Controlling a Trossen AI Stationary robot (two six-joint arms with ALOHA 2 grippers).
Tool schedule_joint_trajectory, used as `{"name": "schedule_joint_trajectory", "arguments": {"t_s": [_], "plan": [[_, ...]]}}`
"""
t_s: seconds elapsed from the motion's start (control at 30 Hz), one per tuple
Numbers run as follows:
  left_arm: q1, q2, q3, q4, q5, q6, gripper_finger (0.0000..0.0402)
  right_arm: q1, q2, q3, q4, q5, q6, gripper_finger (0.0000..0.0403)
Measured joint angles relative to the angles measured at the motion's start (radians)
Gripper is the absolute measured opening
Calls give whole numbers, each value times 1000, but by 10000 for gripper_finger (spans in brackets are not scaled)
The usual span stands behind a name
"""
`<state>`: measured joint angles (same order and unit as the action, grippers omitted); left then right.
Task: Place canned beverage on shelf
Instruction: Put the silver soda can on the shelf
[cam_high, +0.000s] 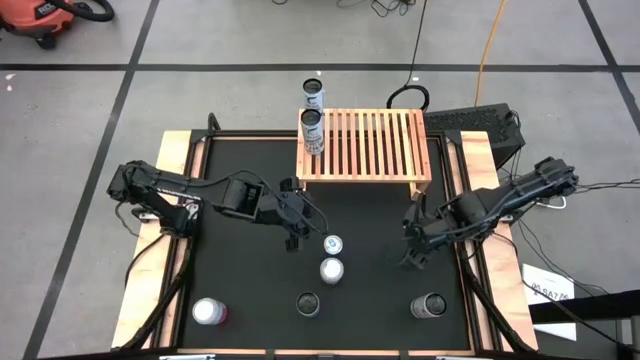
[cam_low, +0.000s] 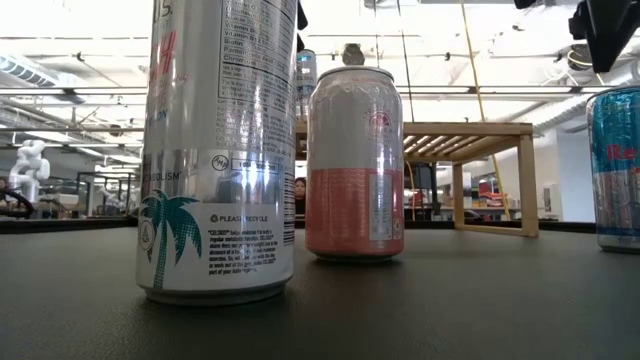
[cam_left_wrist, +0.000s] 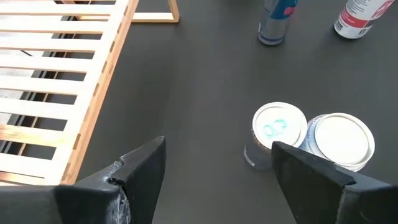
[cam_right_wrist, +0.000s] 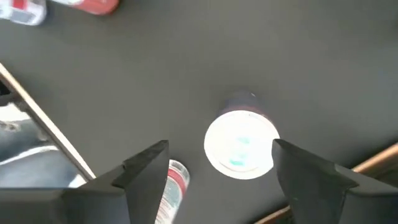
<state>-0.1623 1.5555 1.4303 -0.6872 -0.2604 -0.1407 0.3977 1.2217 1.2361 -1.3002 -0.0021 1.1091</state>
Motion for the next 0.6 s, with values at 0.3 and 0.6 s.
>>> {"name": "schedule_joint_trajectory", "arguments": {"t_s": [0.3, 0.6], "plan": [[-1, 0, 0, -10, 0, -2, 285, 14, 0, 0, -22, -2, 74, 327], [-3, 0, 0, -11, 0, -10, 285, 37, 26, 0, -70, 7, 182, 378]]}}
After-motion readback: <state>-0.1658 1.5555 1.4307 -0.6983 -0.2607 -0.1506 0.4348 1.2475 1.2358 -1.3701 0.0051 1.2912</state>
